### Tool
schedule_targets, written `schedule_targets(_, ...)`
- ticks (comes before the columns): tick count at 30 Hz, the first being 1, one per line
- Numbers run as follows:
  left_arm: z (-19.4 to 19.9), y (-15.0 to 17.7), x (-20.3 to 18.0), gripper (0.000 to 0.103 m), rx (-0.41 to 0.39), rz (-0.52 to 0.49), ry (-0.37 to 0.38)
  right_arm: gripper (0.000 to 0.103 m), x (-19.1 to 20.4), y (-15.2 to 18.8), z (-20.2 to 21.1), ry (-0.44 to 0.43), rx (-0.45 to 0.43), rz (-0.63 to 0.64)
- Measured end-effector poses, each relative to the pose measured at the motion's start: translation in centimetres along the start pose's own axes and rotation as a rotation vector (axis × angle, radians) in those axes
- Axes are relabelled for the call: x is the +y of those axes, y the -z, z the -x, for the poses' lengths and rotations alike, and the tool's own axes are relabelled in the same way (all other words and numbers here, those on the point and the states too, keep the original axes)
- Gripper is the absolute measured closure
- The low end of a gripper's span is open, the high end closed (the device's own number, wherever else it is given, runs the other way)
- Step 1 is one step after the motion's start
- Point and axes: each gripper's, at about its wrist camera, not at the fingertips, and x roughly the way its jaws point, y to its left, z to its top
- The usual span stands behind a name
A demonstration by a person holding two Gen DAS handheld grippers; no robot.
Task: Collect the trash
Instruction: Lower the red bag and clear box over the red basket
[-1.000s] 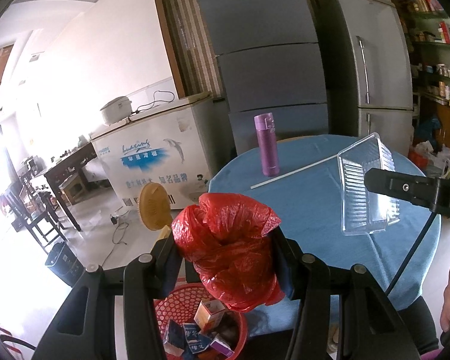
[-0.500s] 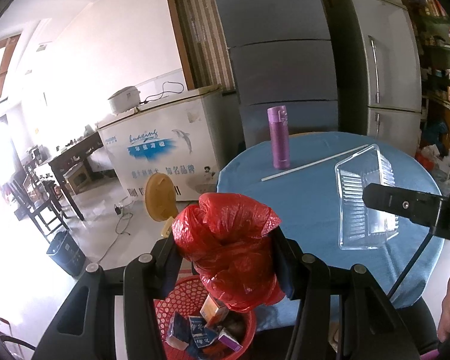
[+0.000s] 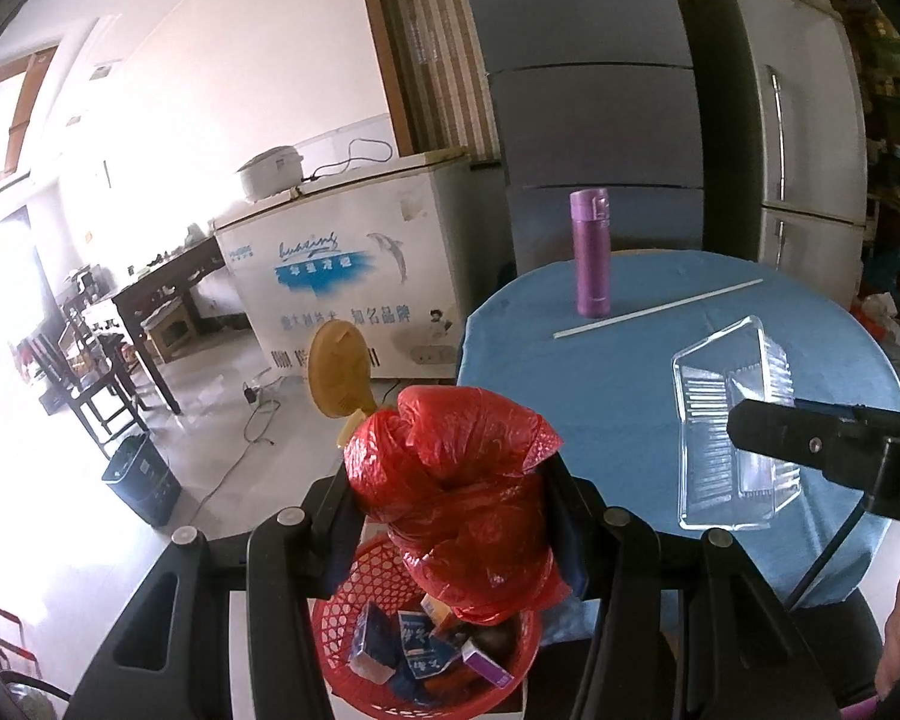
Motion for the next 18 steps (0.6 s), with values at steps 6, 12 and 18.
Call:
schedule_targets(6, -0.8, 0.7, 1.0, 0.048, 0.024, 0.019, -0.015, 0.052, 0.5, 0.6, -1.7, -0.011, 0.042, 0.000)
schedule_targets(12, -1.8, 1.3, 1.8, 0.048, 0.053, 0.034, -0.026, 0.052, 0.5, 1.3, -4.0, -0.034, 0.105, -0.036)
schedule_targets(18, -2.8, 2.4, 2.6, 0.048, 0.088, 0.048, -0.037, 0.052, -0.4, 2.0, -6.8, -0.056, 0.183, -0.097)
